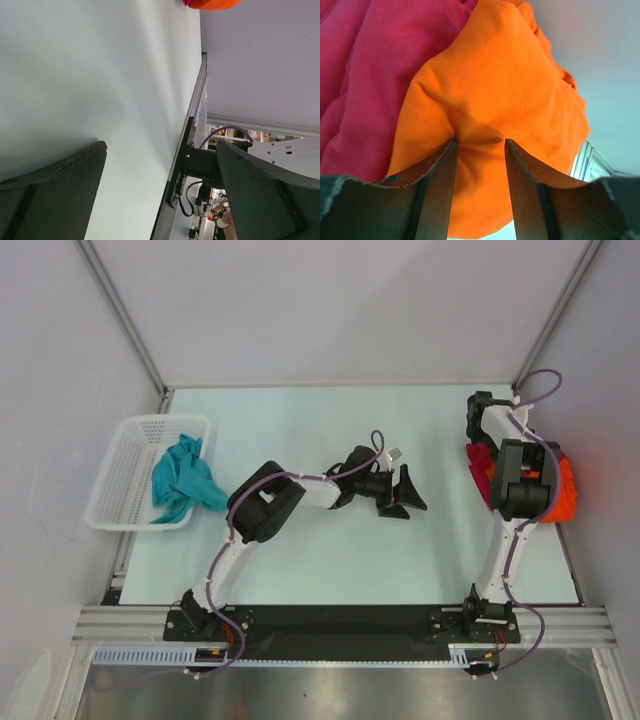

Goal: Fold and stack the t-shirts
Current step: Smooth out wrinkles on the folded tshirt

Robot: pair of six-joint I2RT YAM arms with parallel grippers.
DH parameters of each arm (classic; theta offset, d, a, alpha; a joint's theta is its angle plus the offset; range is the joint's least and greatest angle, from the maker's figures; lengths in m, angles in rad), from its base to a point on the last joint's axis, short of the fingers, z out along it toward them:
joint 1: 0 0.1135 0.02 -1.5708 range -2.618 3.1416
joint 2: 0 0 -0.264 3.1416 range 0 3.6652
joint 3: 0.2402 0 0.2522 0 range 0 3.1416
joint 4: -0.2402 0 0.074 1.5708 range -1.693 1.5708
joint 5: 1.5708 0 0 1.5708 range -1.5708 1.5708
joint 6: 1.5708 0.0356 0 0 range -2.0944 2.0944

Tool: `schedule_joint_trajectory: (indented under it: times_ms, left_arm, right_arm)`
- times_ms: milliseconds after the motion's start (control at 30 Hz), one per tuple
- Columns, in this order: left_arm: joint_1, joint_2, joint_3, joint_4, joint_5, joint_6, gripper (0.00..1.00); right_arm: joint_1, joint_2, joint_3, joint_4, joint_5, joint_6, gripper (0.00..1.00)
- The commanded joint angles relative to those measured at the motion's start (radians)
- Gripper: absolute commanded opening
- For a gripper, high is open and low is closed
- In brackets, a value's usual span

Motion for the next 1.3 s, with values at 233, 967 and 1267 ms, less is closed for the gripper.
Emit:
schedule_joint_trajectory:
  times_ms: [233,967,1267]
  left_arm:
    - [0.012,-0.049,-0.052,0.001,-0.021,0.042,0.99]
    - [0.026,-0.087,-0.139,0.033,-0.002,0.05,1.0]
    - [0.035,-0.116,-0.165,-0.007,0.001,0.087,1.0]
  right_arm:
    - [0.003,-0.29,-0.032,-0.071,0.099,0.065,0.48]
    - [-0.184,-0.153,-0.258,0.03,0.136,0.132,0.49]
    - [-0.22,-0.09,-0.272,0.023,0.19,0.192,0.49]
